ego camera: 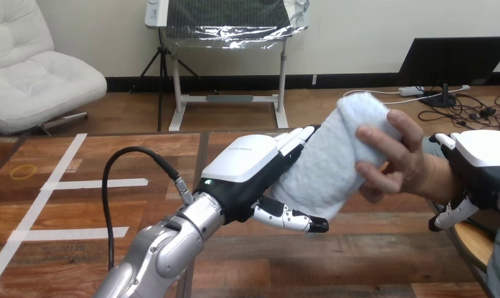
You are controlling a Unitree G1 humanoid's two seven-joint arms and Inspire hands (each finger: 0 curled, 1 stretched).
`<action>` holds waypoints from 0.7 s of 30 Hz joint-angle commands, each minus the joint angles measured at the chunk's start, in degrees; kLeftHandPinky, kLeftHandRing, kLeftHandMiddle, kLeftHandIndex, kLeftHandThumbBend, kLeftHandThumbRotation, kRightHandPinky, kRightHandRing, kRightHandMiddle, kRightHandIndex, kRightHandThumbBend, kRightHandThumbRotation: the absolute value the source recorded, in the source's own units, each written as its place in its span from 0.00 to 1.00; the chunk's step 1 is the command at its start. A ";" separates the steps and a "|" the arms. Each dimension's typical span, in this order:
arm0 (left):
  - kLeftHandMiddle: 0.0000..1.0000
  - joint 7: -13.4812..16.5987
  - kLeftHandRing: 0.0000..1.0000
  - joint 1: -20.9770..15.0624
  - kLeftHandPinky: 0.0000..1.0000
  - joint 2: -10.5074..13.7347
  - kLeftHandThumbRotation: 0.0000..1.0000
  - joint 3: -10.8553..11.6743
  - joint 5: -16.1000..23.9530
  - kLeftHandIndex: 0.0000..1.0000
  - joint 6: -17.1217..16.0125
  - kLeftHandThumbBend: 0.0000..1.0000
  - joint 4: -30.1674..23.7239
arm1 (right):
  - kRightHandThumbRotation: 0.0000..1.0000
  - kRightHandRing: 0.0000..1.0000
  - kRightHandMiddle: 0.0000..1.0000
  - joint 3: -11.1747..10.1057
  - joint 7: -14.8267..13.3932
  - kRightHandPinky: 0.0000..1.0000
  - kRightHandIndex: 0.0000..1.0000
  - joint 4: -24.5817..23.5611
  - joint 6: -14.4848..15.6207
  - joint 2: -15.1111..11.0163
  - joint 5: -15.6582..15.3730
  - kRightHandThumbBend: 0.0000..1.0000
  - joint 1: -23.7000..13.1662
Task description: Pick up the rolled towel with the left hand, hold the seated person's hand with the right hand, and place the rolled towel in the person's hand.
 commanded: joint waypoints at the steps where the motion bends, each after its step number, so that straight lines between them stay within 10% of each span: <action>1: 1.00 1.06 0.97 0.33 0.94 1.79 0.57 1.05 -1.26 1.00 -0.19 0.84 -2.42 | 0.19 1.00 1.00 -0.97 0.18 1.00 0.98 -3.33 0.01 -1.39 -0.64 0.82 -1.02; 21: 0.98 4.51 0.93 5.54 0.88 5.87 0.46 4.53 -4.85 1.00 -1.37 0.76 -2.79 | 0.16 1.00 1.00 -4.27 0.73 1.00 0.96 -6.86 -0.05 -3.09 1.13 0.80 2.08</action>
